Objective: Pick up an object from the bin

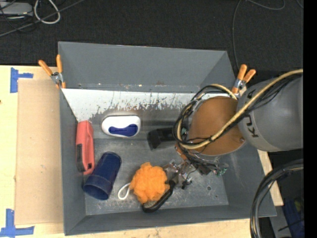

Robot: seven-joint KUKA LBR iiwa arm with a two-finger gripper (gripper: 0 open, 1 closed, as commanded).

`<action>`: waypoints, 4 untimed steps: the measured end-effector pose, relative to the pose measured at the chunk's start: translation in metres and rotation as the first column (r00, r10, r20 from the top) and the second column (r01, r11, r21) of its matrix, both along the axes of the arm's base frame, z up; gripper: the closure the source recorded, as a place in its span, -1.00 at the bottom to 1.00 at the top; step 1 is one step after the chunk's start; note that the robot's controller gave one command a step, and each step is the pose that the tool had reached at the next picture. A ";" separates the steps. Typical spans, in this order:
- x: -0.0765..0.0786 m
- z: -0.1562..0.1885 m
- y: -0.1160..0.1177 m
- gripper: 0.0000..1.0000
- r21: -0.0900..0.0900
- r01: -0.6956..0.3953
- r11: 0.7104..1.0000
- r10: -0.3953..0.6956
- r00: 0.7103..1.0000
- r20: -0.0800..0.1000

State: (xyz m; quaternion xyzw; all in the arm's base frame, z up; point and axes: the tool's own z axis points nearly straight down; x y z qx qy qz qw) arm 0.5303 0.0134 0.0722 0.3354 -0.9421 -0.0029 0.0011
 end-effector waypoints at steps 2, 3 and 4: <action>0.000 0.000 0.000 1.00 0.000 0.000 1.000 0.000 1.000 0.000; 0.037 -0.002 -0.037 1.00 0.001 -0.180 0.984 0.180 0.984 0.003; 0.037 -0.002 -0.037 1.00 0.002 -0.180 0.984 0.180 0.984 0.002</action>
Offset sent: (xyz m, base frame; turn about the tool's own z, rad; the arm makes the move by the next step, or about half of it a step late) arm 0.0000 0.0000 0.0000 0.0000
